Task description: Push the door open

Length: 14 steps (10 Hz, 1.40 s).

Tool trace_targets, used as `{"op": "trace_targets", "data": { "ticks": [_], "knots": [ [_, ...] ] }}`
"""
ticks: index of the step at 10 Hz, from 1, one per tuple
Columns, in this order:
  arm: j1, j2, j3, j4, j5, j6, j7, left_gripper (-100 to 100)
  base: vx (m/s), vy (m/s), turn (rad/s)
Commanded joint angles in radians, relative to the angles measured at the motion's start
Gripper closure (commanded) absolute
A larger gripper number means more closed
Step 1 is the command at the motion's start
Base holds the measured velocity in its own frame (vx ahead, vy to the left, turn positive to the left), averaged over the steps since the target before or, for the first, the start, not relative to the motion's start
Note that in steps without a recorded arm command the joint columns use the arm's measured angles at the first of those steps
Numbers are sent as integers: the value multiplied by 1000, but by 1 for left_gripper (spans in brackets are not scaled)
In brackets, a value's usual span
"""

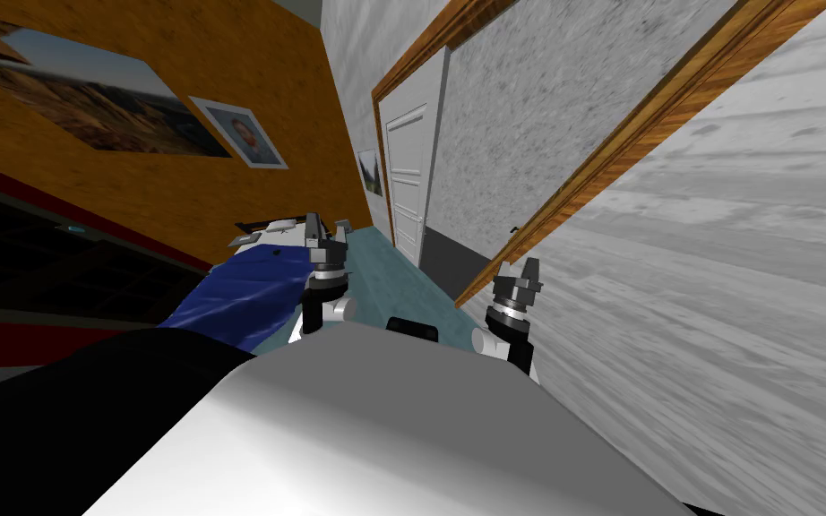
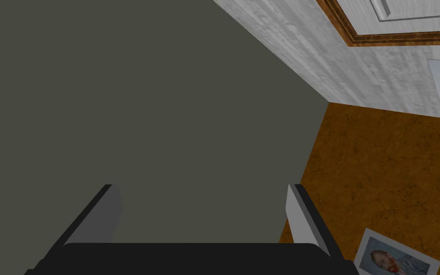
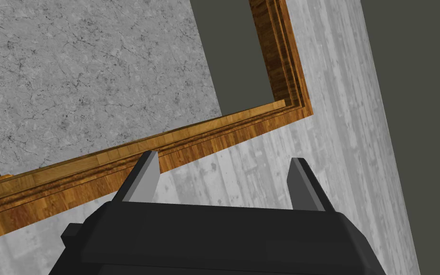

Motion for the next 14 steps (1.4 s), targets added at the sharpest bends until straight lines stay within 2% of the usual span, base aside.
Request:
{"op": "trace_targets", "data": {
  "ticks": [1,4,14],
  "knots": [
    [-16,7,-2,29,-6,-2,12,-100,54,13,-48],
    [-44,18,-5,80,-17,-4,32,-100,78,44,-57],
    [-171,62,-19,314,-67,-17,126,-100,77,47,-62]
  ]
}}
